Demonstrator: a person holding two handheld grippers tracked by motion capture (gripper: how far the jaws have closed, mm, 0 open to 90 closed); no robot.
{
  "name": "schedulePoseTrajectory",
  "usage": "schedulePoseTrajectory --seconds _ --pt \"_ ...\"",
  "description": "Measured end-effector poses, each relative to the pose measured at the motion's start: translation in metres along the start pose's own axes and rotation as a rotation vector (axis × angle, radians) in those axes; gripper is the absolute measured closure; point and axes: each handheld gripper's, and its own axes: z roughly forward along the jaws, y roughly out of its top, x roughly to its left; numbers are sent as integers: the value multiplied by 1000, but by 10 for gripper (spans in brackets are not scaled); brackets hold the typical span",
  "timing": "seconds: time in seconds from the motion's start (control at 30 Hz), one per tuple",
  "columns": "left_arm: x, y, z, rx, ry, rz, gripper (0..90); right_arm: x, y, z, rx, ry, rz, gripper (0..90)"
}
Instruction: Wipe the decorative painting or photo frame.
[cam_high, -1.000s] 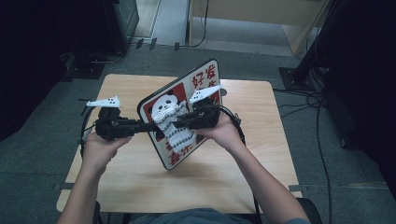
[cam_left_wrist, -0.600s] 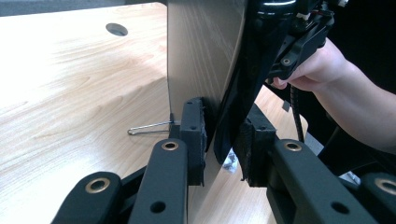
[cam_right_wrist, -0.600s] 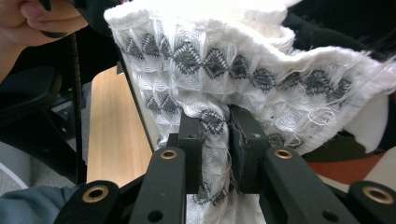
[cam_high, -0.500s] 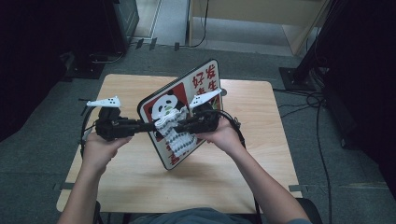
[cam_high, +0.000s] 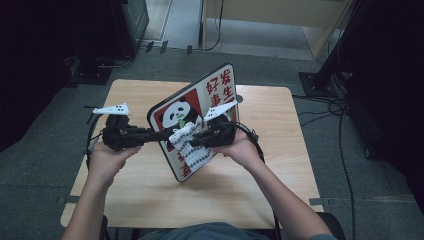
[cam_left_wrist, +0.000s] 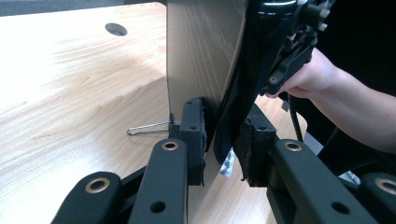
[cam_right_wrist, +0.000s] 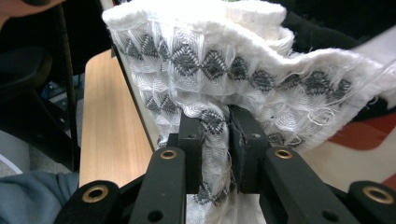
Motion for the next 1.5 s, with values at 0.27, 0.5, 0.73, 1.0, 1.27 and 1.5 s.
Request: schedulePoseTrajectory --seconds 0.27,0.5,0.73,1.0,1.27,1.5 --pt "0 0 0 -1 0 1 746 -3 -11 6 18 5 10 770" --pt "0 0 0 -3 -1 -1 745 -8 -21 10 18 37 32 771" --pt "0 -1 0 -4 -1 -1 745 -8 -33 17 50 27 32 771" --pt "0 -1 0 -6 -3 -1 745 -11 -43 22 68 29 28 771" --pt "0 -2 0 -7 -2 0 745 -11 -50 27 96 23 38 770" --pt "0 -2 0 -6 -1 1 744 -12 -63 36 126 24 39 770"
